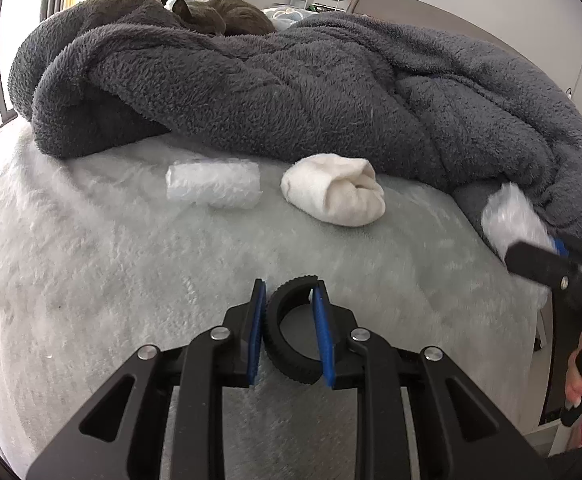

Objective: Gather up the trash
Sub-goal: 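Carry the bubble wrap and black ring piece over to the teal bin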

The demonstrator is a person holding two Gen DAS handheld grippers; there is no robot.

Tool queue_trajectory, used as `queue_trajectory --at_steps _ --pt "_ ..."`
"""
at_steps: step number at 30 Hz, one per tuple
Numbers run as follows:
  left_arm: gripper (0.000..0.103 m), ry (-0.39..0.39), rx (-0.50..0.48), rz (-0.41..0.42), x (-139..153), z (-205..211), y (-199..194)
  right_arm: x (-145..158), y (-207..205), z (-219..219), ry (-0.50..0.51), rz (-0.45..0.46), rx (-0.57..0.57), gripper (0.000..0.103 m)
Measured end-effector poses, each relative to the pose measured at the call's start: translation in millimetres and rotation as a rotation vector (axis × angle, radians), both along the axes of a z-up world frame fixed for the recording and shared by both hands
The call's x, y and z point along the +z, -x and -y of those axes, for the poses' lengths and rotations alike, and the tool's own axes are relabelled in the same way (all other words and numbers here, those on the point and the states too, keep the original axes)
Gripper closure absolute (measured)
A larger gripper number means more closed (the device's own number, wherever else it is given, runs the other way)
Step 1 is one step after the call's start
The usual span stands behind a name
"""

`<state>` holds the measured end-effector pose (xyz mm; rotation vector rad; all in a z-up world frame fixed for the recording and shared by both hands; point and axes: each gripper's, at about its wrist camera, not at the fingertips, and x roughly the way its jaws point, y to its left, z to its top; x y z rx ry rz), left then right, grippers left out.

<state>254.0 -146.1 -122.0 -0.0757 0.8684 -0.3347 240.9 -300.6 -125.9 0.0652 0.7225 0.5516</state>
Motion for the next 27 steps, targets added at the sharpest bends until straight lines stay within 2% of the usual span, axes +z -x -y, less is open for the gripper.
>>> queue_trajectory --at_steps 3,10,27 --pt "0.077 0.003 -0.013 -0.008 -0.4 -1.8 2.3 5.9 -3.4 -8.3 -0.013 -0.005 0.003 0.065" --pt "0.077 -0.056 -0.041 -0.002 2.9 -13.8 16.3 13.8 -8.7 -38.7 -0.019 -0.029 0.021 0.065" --pt "0.077 -0.038 0.063 0.018 21.4 -106.9 37.3 21.8 -10.7 -136.7 0.015 -0.031 0.114 0.065"
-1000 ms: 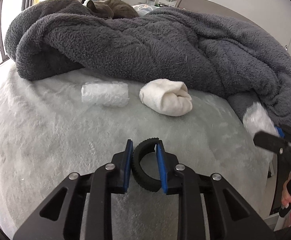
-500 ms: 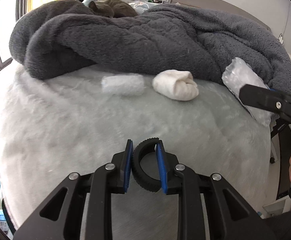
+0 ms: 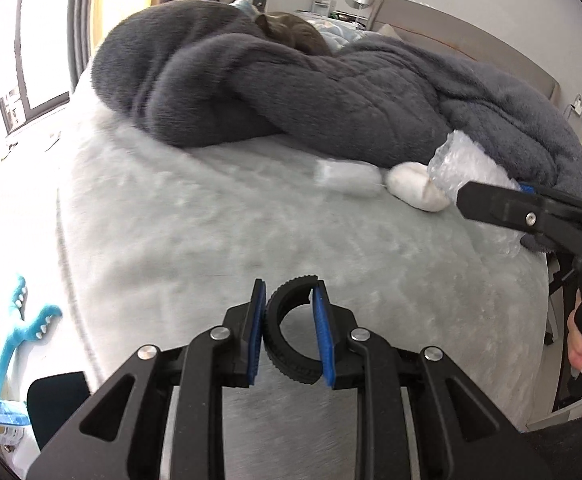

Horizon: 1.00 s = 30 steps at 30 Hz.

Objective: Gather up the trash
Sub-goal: 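Carry the bubble wrap and black ring piece over to the teal bin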

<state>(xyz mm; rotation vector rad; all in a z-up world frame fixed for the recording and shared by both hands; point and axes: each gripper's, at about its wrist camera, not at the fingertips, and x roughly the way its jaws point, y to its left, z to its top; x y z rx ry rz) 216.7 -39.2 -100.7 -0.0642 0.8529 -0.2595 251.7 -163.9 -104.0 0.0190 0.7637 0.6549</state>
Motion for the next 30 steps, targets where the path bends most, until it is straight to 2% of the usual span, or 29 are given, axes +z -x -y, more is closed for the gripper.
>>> queue_trajectory --at_steps 20,30 --pt "0.077 -0.011 0.146 0.005 10.9 -114.7 37.1 15.8 7.7 -115.2 -0.012 0.032 0.124 0.065" --pt "0.077 -0.042 0.206 -0.07 -8.2 -162.8 50.7 13.1 10.4 -163.4 0.0 0.029 0.18 0.065"
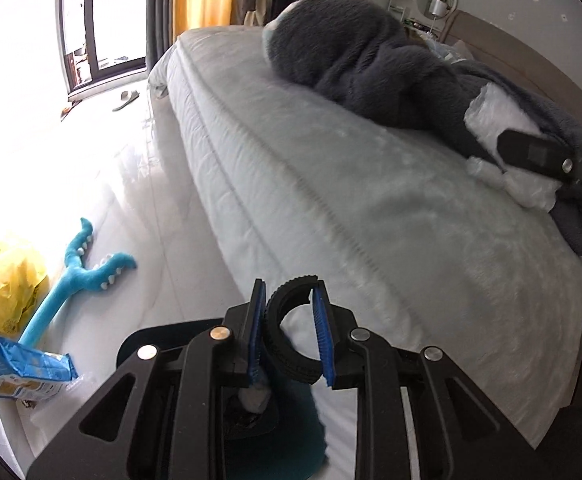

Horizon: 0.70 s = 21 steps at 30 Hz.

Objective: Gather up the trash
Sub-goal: 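Carry the bubble wrap and black ring piece over to the teal bin, then open the left tool to drop the black ring piece into the teal bin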

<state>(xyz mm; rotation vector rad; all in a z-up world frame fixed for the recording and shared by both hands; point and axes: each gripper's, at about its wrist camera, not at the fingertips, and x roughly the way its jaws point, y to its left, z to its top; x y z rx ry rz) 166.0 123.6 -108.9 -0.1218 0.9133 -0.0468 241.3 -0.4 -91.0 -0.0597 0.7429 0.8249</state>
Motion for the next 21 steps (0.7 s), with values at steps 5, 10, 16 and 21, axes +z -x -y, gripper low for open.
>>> queue_trajectory --at_steps 5,10,16,21 --pt "0.077 0.001 0.02 -0.087 -19.5 -20.3 5.6 -2.2 1.8 -23.0 0.005 -0.002 0.027 0.065" --pt "0.077 0.003 0.026 -0.167 -38.6 -34.2 12.5 -7.4 6.1 -45.8 0.016 -0.009 0.055 0.065" --pt "0.077 0.012 0.03 -0.273 -67.3 -48.6 22.9 -10.8 14.1 -67.8 0.018 -0.017 0.084 0.065" --pt "0.077 0.046 0.036 -0.353 -87.9 -59.0 30.0 -15.4 21.2 -85.1 0.031 -0.022 0.106 0.065"
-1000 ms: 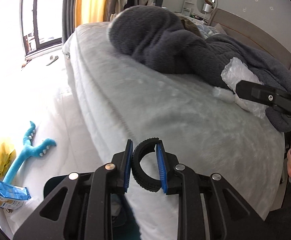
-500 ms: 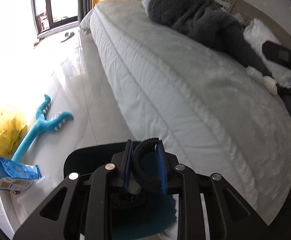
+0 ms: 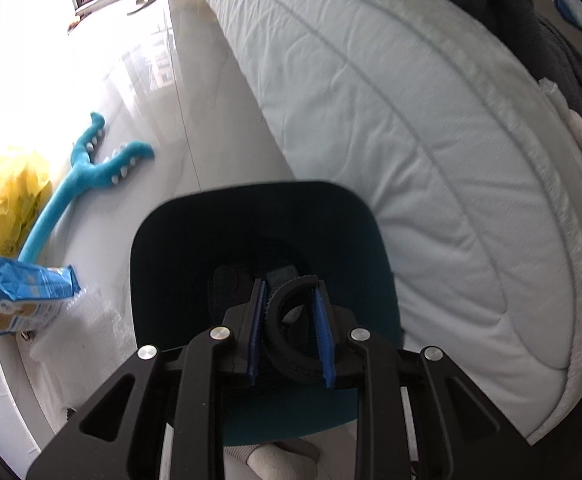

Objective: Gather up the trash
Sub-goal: 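Open the left tool to drop the black ring piece into the teal bin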

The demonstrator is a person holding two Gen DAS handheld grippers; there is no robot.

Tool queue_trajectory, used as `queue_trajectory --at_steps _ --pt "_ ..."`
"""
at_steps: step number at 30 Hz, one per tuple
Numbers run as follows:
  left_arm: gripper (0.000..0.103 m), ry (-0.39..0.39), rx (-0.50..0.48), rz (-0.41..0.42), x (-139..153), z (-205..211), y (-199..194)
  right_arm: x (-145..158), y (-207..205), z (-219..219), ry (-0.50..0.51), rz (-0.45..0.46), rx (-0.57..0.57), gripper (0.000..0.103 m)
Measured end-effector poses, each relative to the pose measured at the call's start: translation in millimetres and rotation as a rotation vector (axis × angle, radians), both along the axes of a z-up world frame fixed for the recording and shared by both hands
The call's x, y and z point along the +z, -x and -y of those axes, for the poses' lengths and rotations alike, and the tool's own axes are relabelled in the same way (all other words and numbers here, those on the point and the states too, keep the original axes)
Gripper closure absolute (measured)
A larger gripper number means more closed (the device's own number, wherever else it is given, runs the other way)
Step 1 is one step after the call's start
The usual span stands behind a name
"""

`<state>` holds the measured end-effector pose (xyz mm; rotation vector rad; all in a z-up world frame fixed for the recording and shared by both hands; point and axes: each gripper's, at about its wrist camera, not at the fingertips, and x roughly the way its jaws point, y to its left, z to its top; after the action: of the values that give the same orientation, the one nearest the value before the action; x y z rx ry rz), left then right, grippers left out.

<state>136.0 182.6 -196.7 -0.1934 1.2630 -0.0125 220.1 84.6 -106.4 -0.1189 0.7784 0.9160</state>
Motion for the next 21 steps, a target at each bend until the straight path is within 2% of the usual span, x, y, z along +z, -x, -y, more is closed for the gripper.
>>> queue_trajectory --at_steps 7,10,12,14,16,20,21 --pt "0.077 0.042 0.003 -0.103 -21.8 -11.3 12.9 -12.4 7.8 -22.9 0.03 -0.031 0.016 0.065" --pt "0.077 0.044 0.009 -0.137 -26.1 -17.7 18.6 -17.9 11.8 -29.8 0.017 -0.086 0.019 0.065" --pt "0.073 0.043 0.006 -0.152 -27.0 -21.0 22.5 -22.5 16.6 -36.2 0.042 -0.089 0.018 0.065" --pt "0.062 0.041 0.008 -0.158 -25.8 -26.0 27.5 -27.8 20.6 -43.6 0.075 -0.08 0.021 0.065" --pt "0.057 0.04 0.012 -0.157 -24.4 -31.4 33.6 -34.5 23.6 -51.6 0.093 -0.089 0.023 0.065" --pt "0.04 0.036 0.038 -0.12 -14.0 -44.1 44.9 -47.8 32.7 -64.7 0.12 -0.121 0.031 0.065" --pt "0.038 0.031 0.044 -0.105 -10.5 -47.4 47.3 -51.8 36.3 -68.8 0.131 -0.127 0.035 0.065"
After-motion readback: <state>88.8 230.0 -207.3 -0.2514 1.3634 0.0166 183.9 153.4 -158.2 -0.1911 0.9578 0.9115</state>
